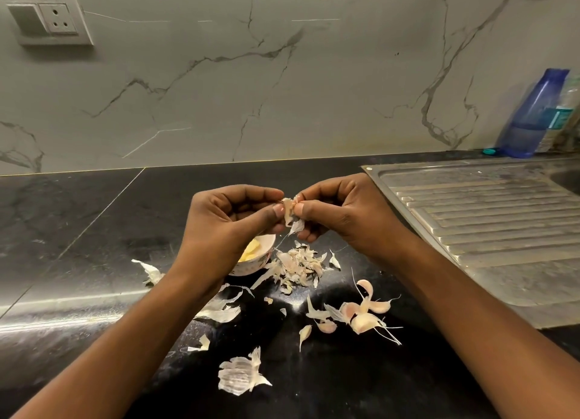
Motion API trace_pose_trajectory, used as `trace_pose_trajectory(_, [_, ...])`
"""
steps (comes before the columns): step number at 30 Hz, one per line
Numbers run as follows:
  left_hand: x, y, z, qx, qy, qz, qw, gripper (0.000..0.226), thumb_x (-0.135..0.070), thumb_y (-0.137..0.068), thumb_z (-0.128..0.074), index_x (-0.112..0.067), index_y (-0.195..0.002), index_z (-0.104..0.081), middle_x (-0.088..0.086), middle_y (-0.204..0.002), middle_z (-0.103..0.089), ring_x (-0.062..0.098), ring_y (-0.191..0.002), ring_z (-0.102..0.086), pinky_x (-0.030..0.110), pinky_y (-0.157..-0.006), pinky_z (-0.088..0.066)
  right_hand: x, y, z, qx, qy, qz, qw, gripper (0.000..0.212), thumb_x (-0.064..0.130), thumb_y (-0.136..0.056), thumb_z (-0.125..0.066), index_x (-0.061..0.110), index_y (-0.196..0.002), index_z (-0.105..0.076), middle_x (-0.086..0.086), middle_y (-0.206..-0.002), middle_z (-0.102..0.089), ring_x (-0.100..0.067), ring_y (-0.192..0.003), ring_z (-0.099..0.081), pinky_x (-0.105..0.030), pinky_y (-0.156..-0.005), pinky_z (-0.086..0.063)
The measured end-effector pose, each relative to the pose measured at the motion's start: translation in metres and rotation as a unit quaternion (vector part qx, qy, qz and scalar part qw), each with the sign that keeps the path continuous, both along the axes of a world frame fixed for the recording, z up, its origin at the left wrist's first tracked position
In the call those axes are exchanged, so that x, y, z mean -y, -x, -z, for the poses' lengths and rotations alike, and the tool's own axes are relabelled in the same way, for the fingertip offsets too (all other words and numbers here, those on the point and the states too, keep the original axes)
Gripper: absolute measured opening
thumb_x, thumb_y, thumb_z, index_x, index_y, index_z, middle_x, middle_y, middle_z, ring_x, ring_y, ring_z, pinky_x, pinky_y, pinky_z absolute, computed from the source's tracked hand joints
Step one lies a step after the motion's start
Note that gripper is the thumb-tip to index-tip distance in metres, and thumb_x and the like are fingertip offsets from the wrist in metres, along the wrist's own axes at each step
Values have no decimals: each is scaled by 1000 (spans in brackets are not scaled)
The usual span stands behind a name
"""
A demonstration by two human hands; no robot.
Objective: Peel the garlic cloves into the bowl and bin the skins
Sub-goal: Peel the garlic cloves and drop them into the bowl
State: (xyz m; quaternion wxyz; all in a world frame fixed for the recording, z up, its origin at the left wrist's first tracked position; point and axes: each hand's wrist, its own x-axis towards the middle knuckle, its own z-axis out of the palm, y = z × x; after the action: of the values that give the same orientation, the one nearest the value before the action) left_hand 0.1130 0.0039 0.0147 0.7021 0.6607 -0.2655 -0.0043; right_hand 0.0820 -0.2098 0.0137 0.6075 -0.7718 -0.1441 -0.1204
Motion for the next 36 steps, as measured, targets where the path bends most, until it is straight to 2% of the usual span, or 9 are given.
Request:
trace_pose_trajectory(3, [1,2,-1,3,-11,22,1000,37,-12,-78,-77,-6,-114,-75,9,-101,-81,23,-93,-80,23,-79,-62,0,0,0,-1,2,-4,1000,10,3,-98,-70,-1,-105,-76,-15,-85,-79,-25,-70,-76,-29,-66,-63])
trace_pose_trajectory(8, [0,0,-2,-53,16,67,996,43,-6,-79,-74,-6,-122,-72,13,-106,-80,26,-99,-79,24,-81,-62,1,1,-1,-11,-4,-19,1000,9,2,-100,-68,1,-103,-76,-14,-84,-78,-25,-69,-75,-29,-65,-62])
trace_pose_trajectory(13, [-1,-2,-3,-79,47,61,994,38,-6,-75,-76,-3,-113,-75,16,-104,-80,27,-95,-78,26,-79,-62,1,1,-2,-11,-9,-11,1000,9,2,-100,-67,1,-102,-76,-12,-83,-78,-24,-69,-75,-29,-66,-63])
trace_pose_trajectory(17, [-4,-6,-4,-97,74,43,992,38,-6,-75,-76,-3,-113,-75,18,-108,-79,32,-100,-78,29,-83,-64,6,1,-4,-5,-17,16,1000,9,2,-100,-67,2,-101,-76,-9,-79,-77,-23,-68,-74,-30,-65,-63])
trace_pose_trajectory(22, [-3,-7,-4,-117,99,35,988,37,-4,-73,-76,-1,-110,-75,20,-106,-79,33,-99,-78,30,-80,-64,12,1,-6,4,-6,44,999,8,3,-94,-77,-1,-101,-78,-13,-81,-79,-26,-70,-76,-30,-66,-63])
trace_pose_trajectory(25, [-4,-7,-2,-106,90,24,990,36,-4,-71,-78,1,-106,-75,21,-103,-79,33,-97,-79,31,-79,-65,15,0,-6,-2,20,27,999,15,-3,-90,-79,1,-105,-79,-12,-90,-81,-29,-78,-79,-32,-70,-65])
trace_pose_trajectory(30, [-4,-7,0,-69,51,-6,996,32,-10,-68,-83,-3,-99,-78,17,-98,-80,33,-95,-79,39,-86,-65,15,-1,-5,-9,64,17,998,19,-9,-97,-64,0,-105,-80,-12,-93,-82,-30,-85,-80,-40,-78,-67])
trace_pose_trajectory(36, [-3,-6,1,-10,10,-35,999,28,-12,-69,-86,-5,-94,-77,10,-93,-81,25,-90,-79,31,-83,-64,10,5,-7,-10,62,-15,998,17,11,-97,-75,-1,-107,-79,-14,-93,-80,-31,-86,-79,-44,-81,-67])
